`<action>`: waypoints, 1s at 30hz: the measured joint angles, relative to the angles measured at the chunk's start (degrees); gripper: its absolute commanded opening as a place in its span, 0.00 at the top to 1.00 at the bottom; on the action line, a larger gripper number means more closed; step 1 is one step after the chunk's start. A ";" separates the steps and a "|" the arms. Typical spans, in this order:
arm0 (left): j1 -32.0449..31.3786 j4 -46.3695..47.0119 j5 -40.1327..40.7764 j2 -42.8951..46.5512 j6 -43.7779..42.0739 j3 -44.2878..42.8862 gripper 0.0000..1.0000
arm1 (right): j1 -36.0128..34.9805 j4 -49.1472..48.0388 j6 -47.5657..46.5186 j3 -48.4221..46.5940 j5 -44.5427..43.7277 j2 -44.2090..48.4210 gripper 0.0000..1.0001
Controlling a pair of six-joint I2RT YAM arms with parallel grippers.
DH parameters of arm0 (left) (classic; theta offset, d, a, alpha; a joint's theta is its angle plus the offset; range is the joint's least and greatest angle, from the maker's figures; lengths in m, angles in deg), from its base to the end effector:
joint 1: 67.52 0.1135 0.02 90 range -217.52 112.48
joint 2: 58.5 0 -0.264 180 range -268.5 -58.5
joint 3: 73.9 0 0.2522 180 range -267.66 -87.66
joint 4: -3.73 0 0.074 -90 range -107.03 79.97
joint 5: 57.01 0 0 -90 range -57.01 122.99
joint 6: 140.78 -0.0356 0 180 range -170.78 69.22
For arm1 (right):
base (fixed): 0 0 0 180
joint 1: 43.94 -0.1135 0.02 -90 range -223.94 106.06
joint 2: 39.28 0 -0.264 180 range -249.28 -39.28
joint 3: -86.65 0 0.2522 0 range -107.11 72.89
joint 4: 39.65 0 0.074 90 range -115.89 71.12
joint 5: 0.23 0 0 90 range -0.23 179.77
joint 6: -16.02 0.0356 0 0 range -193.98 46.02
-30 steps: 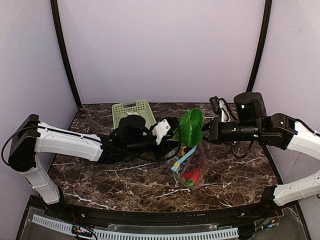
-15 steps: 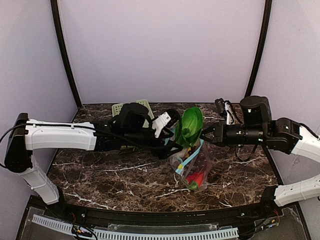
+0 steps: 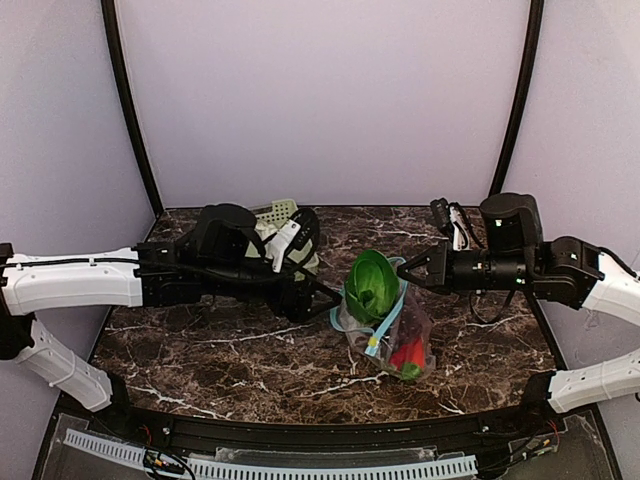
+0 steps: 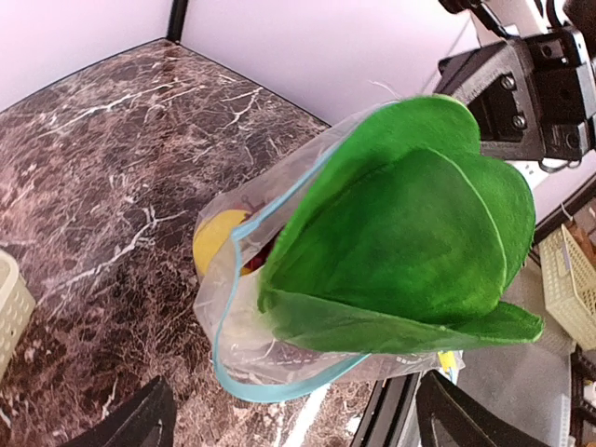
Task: Place the food in the zip-top bag and seal the zipper
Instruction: Place the fake fruit in the zipper food storage bag, then adjust the zipper food storage bag at the center of the board.
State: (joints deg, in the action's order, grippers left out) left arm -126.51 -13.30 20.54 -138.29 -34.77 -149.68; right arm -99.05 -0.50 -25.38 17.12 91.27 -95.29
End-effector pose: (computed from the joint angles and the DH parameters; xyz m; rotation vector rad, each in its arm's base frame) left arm 0.1615 -0.2836 0.3166 0.9073 1.8790 -1.0500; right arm 0.1230 0.1781 0.3439 -0.1446 2.2194 1.1188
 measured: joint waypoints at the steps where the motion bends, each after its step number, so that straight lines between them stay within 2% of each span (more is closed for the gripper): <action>1: 0.00 0.17 0.70 0.96 1.77 1.11 0.09 | 0.00 0.00 0.00 0.02 0.00 0.00 0.99; 6: 0.00 1.51 3.39 2.56 11.56 4.83 0.11 | 0.00 -0.04 0.00 0.28 0.02 -0.02 1.00; 12: 0.02 4.09 3.76 0.33 19.58 7.98 0.27 | 0.00 -0.09 0.02 0.33 0.09 -0.02 1.00; 26: 0.07 13.64 -0.50 -8.31 27.89 9.77 0.43 | 0.00 -0.11 0.09 0.33 0.07 -0.02 0.99; 30: 0.07 15.58 -2.51 -10.14 29.75 10.95 0.56 | 0.00 -0.11 0.07 0.33 0.07 -0.02 0.99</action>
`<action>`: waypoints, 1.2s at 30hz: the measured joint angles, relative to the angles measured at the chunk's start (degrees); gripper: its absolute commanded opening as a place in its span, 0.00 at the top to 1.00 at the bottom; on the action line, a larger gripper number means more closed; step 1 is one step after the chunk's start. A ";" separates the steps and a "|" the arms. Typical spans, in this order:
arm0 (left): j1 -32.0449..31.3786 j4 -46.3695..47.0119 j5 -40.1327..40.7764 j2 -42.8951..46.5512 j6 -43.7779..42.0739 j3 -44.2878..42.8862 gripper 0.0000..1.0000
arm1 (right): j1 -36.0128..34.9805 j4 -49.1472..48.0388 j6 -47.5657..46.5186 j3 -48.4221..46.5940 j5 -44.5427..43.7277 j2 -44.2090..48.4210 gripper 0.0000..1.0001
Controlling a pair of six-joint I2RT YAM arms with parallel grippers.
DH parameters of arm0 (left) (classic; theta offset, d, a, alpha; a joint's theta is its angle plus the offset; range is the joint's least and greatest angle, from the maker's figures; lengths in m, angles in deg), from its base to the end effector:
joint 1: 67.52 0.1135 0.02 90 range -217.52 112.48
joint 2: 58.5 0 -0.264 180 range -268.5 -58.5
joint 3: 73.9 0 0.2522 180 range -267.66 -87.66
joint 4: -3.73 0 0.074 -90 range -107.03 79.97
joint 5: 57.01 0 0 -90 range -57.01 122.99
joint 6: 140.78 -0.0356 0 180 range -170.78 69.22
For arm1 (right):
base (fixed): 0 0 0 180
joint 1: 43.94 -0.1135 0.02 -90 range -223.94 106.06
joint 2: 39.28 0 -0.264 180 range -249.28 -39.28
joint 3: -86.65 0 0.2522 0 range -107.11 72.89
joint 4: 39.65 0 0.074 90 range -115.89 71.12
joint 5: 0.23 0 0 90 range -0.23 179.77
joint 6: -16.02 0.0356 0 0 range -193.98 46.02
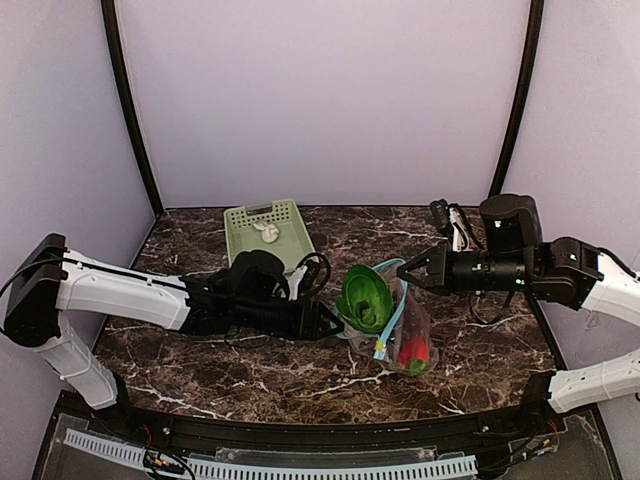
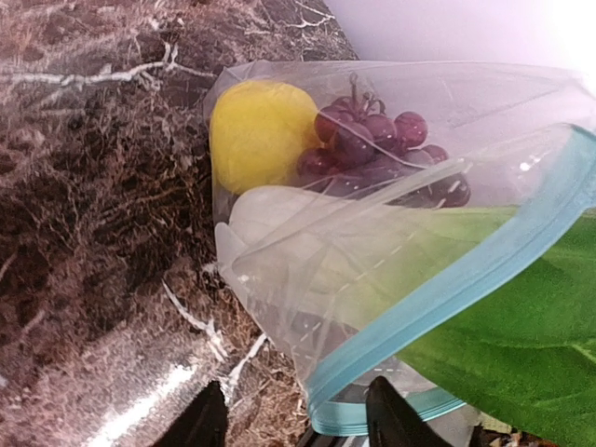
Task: Place the food in the zip-top bag and seal the zipper
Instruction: Adjust the zipper food storage bag at the center of the board.
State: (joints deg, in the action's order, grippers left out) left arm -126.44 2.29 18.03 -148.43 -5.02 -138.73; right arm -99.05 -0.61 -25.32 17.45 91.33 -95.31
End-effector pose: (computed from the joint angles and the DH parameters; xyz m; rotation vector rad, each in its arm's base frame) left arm 0.1702 -0.3002 0.2221 0.4528 2.2821 -1.3212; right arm 0.1231 0.1783 0.3421 -0.1444 2.2241 1.1172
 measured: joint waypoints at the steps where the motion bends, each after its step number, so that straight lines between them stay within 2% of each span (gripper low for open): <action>1: 0.00 0.46 -0.55 -0.24 0.59 0.35 0.59 | 0.00 0.00 0.00 0.00 0.00 0.00 0.99; 5: -0.02 3.10 -1.97 -0.44 2.34 2.29 0.66 | 0.00 0.00 0.00 0.00 -0.02 0.00 0.99; 13: -0.09 6.51 -2.78 -0.50 4.22 3.04 0.69 | 0.00 0.00 0.00 0.00 -0.02 0.00 0.99; 15: -0.11 7.13 -2.95 -0.90 4.44 2.97 0.74 | 0.00 0.00 0.00 0.00 -0.02 0.00 0.99; 18: -0.11 8.04 -3.15 -2.03 4.83 2.75 0.88 | 0.00 -0.02 0.00 0.04 -0.02 0.02 0.99; 22: -0.11 8.79 -3.08 -2.32 4.83 2.64 0.99 | 0.00 -0.17 0.00 0.57 -0.09 0.37 0.99; 26: -0.11 6.99 -2.56 -0.83 2.62 1.18 0.99 | 0.00 -0.20 -0.17 0.72 -0.28 0.48 0.99; 32: -0.11 0.72 -2.89 6.05 -1.25 -5.16 0.99 | 0.00 1.57 -1.68 -1.29 -3.39 0.50 0.98; 36: -0.11 0.33 -4.02 8.50 -1.88 -6.84 0.99 | 0.00 2.01 -2.29 -2.36 -4.85 1.31 0.98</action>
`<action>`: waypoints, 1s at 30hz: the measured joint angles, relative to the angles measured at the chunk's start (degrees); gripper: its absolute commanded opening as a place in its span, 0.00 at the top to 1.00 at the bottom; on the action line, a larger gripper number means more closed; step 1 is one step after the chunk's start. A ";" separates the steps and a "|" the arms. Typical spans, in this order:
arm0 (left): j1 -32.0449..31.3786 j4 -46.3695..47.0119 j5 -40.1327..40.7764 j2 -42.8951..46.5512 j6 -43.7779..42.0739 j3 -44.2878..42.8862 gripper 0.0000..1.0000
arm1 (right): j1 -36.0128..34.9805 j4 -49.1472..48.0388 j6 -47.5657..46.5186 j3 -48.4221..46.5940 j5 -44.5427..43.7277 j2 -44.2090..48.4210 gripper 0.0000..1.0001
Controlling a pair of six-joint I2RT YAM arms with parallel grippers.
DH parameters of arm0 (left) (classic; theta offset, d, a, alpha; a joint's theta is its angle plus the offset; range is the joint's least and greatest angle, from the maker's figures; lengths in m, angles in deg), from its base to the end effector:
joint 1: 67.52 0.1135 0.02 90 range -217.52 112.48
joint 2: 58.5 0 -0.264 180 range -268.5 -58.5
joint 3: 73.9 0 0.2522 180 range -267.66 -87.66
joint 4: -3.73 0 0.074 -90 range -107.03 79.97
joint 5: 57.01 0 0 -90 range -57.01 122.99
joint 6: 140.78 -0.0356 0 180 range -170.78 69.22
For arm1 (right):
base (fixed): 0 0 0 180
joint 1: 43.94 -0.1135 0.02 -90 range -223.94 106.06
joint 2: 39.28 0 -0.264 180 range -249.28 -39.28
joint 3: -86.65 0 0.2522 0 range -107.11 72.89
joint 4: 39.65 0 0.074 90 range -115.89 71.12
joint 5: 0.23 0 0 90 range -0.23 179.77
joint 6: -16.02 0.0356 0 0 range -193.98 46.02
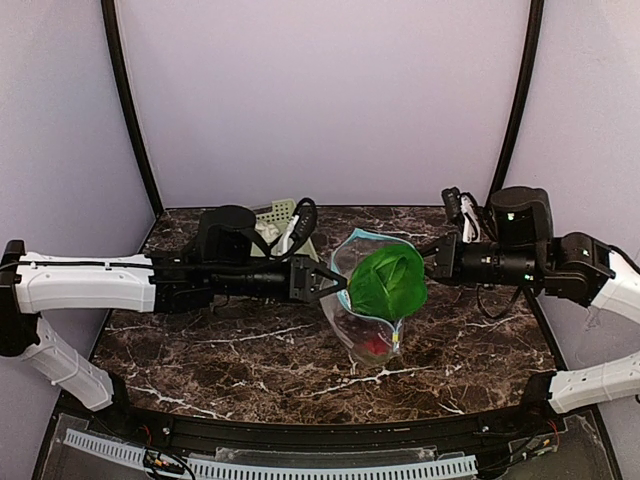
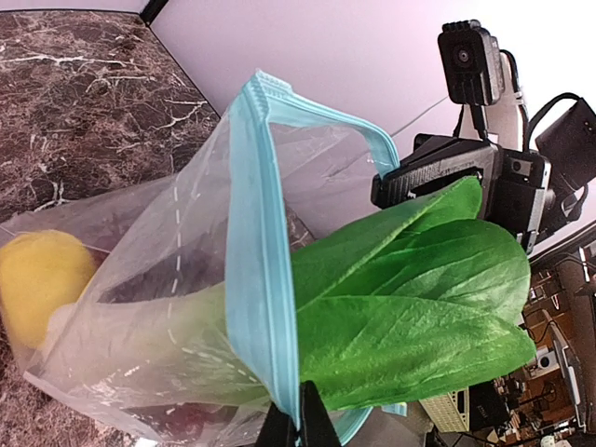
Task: Place the food in the zip-top bag and seal the zipper
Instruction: Adjust the zipper food storage bag at the center of the board, then adjust the fake vegetable in the zipper food storage bag.
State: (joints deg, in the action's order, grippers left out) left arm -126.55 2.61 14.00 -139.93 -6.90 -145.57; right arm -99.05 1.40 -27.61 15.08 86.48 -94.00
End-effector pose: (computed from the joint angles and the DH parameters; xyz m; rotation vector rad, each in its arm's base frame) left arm 0.1624 -0.2931 0.3115 0.5447 1.9720 -1.5206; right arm 0.1211 0.1701 0.3572 -0.1246 2.1580 1.0433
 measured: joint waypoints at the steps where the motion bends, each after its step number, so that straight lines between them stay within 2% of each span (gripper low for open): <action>1: 0.00 -0.09 -0.22 0.15 0.00 0.00 0.99 | 0.00 0.13 -0.04 0.00 -0.22 0.26 0.98; 8: 0.00 -1.99 -0.13 0.11 0.28 0.74 0.99 | 0.00 0.68 0.44 0.72 -1.46 1.95 0.97; 16: 0.00 -2.03 0.70 -0.13 2.89 5.03 0.99 | 0.00 1.22 1.07 3.30 -1.07 3.85 0.41; 19: 0.00 -1.60 0.48 -0.31 3.32 5.03 0.99 | -0.02 2.86 0.00 2.54 -0.39 4.68 0.27; 26: 0.00 -0.90 0.52 -0.31 3.50 5.03 0.99 | -0.52 7.76 -4.85 -4.13 3.82 4.68 0.17; 30: 0.00 -0.76 0.61 -0.31 3.50 4.94 0.99 | -3.78 10.69 -6.10 -7.30 4.13 2.75 0.11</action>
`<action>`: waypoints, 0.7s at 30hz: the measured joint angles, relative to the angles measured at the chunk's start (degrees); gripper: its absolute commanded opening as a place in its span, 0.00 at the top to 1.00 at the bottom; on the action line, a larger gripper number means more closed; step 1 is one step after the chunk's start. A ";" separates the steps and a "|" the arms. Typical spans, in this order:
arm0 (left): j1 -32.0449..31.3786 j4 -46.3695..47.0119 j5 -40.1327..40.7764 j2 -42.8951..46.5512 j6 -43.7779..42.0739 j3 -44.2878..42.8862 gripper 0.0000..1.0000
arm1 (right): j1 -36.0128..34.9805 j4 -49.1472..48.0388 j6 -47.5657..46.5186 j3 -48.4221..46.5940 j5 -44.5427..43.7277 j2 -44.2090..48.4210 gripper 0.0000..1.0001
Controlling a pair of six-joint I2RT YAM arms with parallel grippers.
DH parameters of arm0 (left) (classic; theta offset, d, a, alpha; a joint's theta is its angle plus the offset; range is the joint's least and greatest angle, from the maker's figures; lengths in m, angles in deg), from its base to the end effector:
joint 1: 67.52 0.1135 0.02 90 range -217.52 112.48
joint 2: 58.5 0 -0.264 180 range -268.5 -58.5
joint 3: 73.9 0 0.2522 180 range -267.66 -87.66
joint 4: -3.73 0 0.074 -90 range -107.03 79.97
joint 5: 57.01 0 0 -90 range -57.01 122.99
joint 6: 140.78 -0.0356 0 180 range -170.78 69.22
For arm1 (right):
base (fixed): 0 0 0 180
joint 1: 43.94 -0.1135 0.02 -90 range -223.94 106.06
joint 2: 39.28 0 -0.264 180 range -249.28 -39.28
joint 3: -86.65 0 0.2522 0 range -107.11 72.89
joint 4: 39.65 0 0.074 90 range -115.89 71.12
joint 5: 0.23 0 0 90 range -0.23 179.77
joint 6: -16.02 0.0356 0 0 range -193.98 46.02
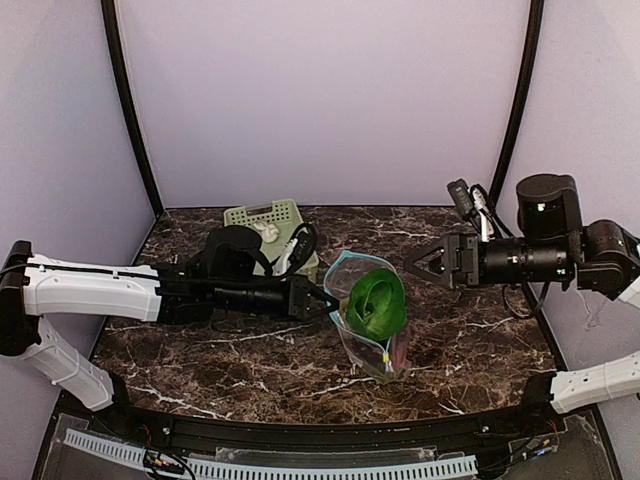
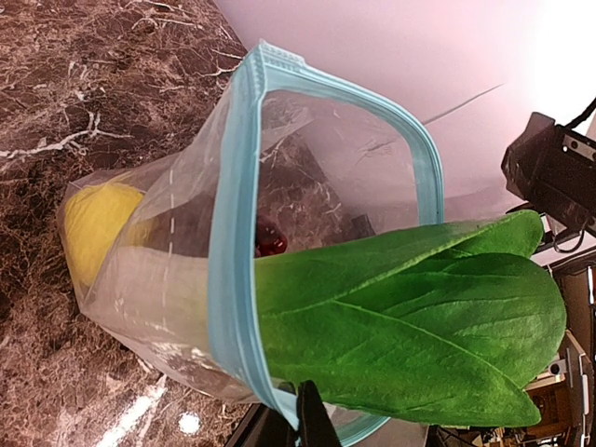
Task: Place the food in the zip-top bag and seal the zipper
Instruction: Adjust the fake vegetable in the zipper food storage bag.
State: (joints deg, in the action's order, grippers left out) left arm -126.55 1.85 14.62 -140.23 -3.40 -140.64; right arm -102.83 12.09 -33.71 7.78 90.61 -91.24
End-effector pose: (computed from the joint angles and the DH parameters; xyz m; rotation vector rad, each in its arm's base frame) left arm 0.1596 -0.2877 0.2782 0.4768 2.1218 -1.4916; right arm 0.0934 0.1558 0.3895 -0.3641 2.1578 1.0752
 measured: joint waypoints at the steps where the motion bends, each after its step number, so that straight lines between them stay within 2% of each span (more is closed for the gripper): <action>1: 0.00 0.00 0.13 0.00 -0.02 -0.04 0.99 | -1.64 0.87 -0.17 -0.79 -0.92 -0.98 0.11; 8: 0.00 -0.46 0.39 0.02 -0.17 -0.37 0.99 | -11.56 5.55 -0.33 -5.44 -9.38 -10.36 0.09; 21: 0.00 -1.81 0.37 0.02 -0.22 -1.25 0.99 | -18.84 10.95 -0.13 -12.04 -21.59 -17.59 0.14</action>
State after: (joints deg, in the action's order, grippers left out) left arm -126.55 0.03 14.99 -140.21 -3.62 -141.88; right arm -121.67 23.04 -33.84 -4.26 69.02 -108.84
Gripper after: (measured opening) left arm 0.008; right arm 0.883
